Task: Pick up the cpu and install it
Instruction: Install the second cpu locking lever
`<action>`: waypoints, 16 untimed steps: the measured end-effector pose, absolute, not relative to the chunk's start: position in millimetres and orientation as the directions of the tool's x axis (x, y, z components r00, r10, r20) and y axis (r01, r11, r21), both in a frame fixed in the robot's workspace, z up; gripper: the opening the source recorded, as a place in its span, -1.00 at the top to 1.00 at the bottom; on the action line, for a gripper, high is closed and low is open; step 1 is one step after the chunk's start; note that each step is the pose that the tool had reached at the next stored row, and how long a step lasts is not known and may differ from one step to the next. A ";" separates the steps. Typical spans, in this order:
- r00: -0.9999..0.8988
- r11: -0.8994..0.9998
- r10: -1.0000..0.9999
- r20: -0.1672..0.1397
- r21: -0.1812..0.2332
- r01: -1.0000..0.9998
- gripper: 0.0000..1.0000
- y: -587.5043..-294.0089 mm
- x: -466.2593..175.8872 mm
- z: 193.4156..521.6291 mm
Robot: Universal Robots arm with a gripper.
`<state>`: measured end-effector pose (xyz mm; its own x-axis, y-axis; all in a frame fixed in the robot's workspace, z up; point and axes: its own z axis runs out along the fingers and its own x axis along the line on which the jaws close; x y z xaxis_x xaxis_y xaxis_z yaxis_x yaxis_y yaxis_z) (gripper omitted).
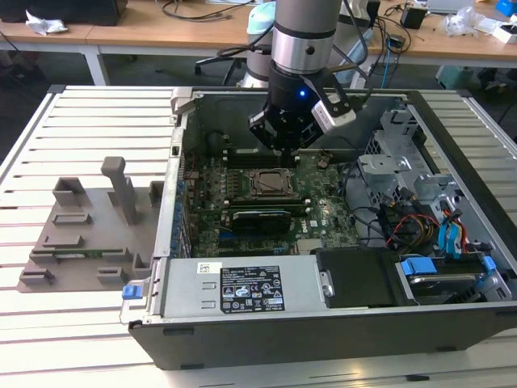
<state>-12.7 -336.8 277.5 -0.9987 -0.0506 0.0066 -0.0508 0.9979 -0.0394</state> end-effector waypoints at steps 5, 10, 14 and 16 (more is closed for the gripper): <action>-0.999 0.998 -0.050 0.007 -0.039 -0.051 0.78 -345.9 -12.6 276.0; -0.999 0.998 -0.051 0.004 0.023 -0.051 0.78 -366.5 -12.5 273.5; -0.999 0.995 -0.051 0.000 0.091 -0.051 0.78 -378.1 -12.5 271.2; -0.999 0.994 -0.051 0.000 0.094 -0.051 0.78 -382.7 -12.5 267.6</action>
<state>-12.5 -382.7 267.6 -0.9987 -0.0509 0.0000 -0.0507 0.9943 0.0939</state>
